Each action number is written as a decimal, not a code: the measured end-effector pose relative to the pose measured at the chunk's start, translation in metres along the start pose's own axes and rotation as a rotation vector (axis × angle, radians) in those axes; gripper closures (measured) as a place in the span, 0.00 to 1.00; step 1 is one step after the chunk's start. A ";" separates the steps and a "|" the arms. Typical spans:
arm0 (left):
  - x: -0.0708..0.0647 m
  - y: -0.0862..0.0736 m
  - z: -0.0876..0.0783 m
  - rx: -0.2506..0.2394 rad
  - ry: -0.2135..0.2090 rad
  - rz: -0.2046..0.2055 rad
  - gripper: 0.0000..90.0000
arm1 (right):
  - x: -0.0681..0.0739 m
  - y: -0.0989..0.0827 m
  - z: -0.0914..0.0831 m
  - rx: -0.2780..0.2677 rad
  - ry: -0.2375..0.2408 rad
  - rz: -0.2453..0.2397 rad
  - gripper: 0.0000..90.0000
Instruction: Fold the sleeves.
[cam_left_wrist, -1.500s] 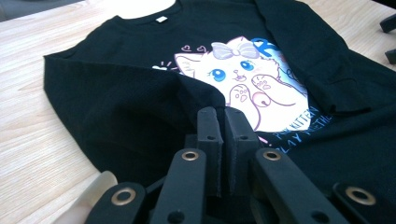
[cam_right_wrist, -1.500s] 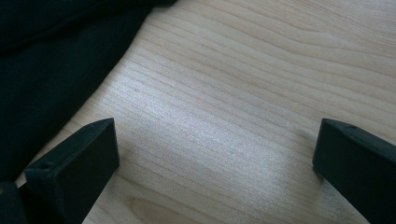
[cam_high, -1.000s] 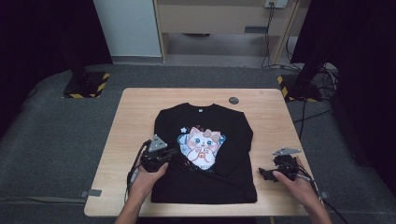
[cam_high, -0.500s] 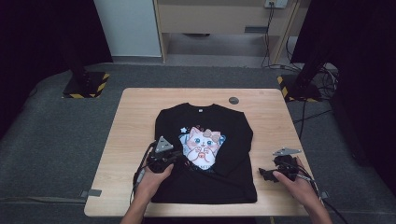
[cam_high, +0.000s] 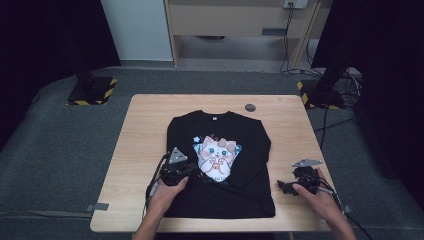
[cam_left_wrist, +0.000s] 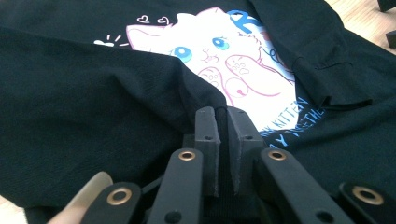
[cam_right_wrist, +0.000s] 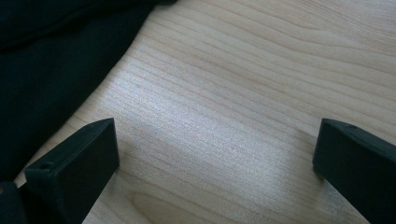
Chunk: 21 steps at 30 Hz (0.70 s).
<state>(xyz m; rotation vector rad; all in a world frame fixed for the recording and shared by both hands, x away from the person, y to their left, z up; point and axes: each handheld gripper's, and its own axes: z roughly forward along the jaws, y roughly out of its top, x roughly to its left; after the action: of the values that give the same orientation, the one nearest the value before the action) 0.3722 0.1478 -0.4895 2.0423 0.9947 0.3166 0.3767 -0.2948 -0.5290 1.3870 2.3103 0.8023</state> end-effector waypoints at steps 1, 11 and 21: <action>0.000 0.000 0.001 -0.002 -0.006 -0.007 0.92 | 0.000 0.000 0.000 0.000 0.000 -0.001 0.00; -0.008 0.002 -0.003 -0.046 -0.030 0.016 0.68 | 0.000 0.000 0.000 0.001 0.002 -0.003 0.00; -0.005 0.004 -0.018 -0.117 -0.032 0.020 0.60 | 0.000 0.000 0.000 0.001 0.002 -0.003 0.00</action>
<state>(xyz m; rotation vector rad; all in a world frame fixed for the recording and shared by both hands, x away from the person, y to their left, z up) 0.3616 0.1531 -0.4739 1.9467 0.9149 0.3436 0.3767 -0.2951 -0.5290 1.3838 2.3139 0.8018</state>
